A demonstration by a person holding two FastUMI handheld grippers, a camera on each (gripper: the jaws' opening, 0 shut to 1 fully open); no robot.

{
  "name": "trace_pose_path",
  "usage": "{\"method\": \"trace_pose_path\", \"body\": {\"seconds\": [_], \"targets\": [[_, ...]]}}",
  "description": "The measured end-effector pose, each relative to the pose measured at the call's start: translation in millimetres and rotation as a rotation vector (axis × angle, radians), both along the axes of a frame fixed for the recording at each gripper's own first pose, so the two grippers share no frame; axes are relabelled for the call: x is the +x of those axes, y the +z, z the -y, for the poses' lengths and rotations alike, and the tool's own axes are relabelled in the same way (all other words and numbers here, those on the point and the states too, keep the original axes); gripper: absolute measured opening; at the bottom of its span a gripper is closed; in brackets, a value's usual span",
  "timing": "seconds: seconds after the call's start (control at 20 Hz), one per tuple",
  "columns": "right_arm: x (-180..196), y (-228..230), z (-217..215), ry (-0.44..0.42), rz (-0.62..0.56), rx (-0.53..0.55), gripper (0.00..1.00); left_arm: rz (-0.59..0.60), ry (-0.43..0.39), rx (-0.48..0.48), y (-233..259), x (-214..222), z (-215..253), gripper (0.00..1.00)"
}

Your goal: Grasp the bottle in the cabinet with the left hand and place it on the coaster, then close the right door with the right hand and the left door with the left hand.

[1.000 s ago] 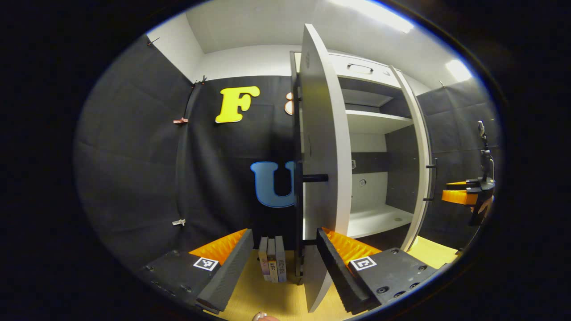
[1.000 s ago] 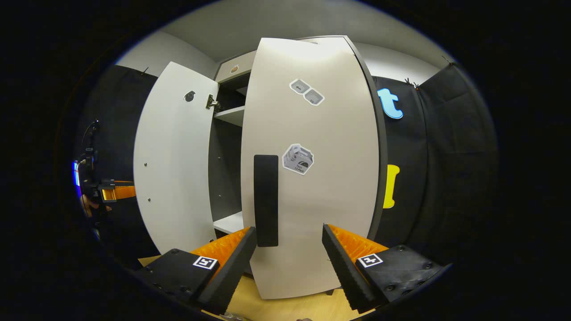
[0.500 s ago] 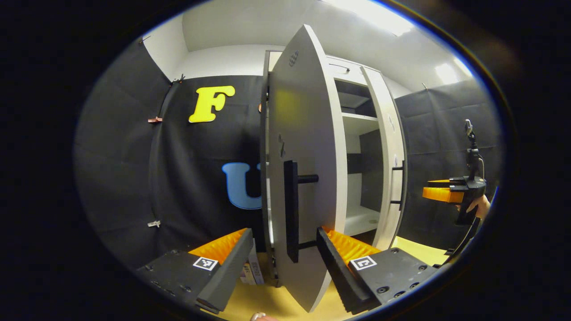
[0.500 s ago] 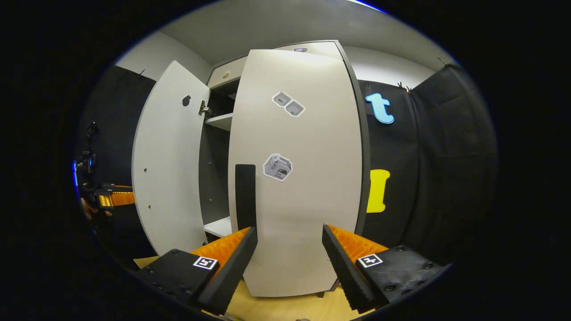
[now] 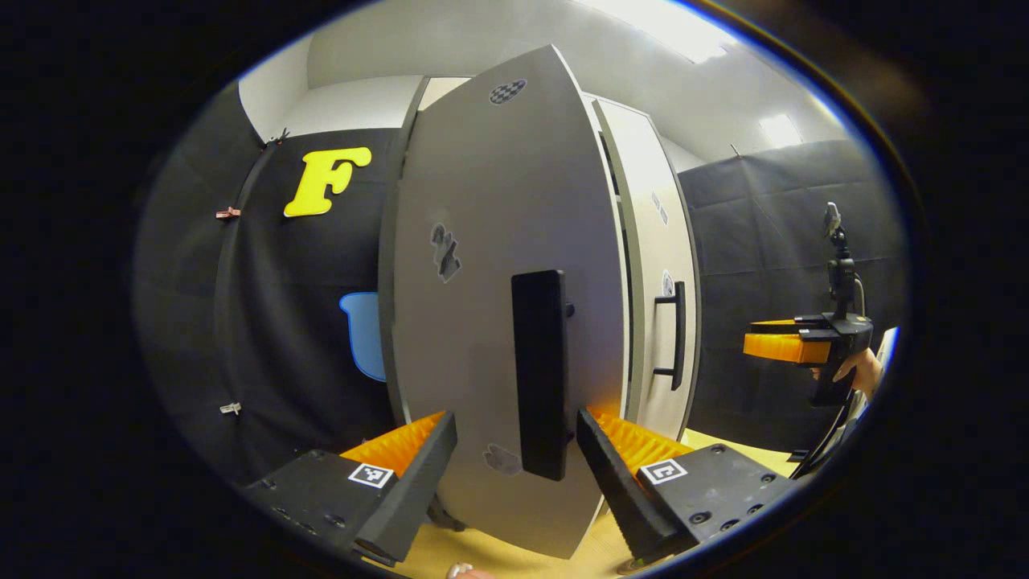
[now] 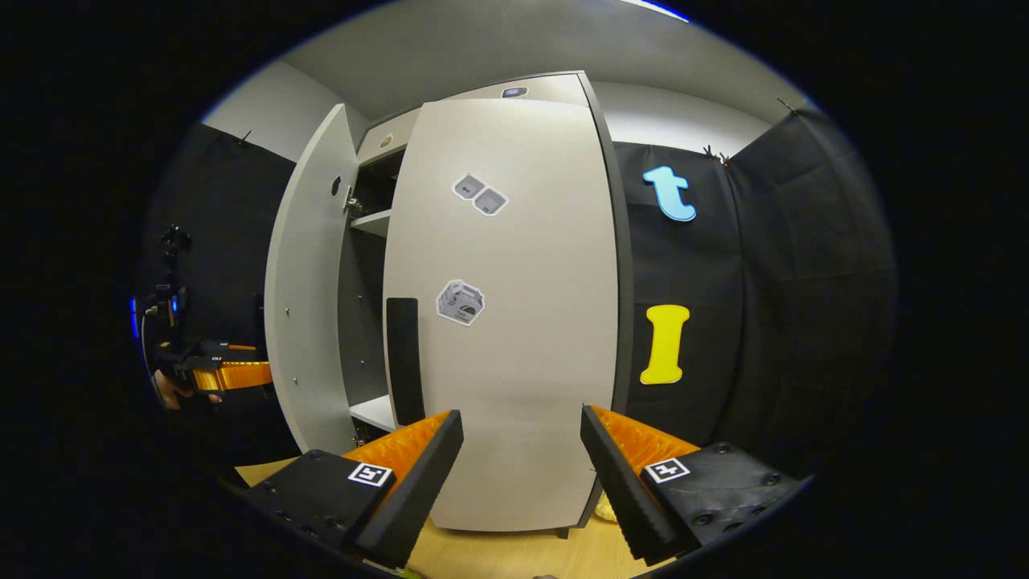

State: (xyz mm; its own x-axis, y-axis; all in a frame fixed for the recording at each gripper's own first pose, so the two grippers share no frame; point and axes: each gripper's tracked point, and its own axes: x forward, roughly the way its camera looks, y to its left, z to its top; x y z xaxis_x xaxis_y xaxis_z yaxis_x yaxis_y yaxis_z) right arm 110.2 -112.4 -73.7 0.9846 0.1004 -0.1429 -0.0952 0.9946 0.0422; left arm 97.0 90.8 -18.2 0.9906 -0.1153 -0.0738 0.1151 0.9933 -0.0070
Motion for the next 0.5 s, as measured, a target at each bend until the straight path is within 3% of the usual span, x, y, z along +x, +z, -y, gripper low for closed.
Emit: {"method": "trace_pose_path", "body": {"seconds": [0.2, 0.5], "targets": [[-2.4, -5.5, 4.9, -0.008, -0.011, -0.017, 0.98, 0.005, -0.031, -0.079, -3.2, 4.7, 11.2, 0.97], [0.9, -6.1, -2.7, -0.023, -0.006, -0.066, 0.98, -0.003, -0.002, -0.050, -3.1, -0.2, 9.2, 0.97]]}}
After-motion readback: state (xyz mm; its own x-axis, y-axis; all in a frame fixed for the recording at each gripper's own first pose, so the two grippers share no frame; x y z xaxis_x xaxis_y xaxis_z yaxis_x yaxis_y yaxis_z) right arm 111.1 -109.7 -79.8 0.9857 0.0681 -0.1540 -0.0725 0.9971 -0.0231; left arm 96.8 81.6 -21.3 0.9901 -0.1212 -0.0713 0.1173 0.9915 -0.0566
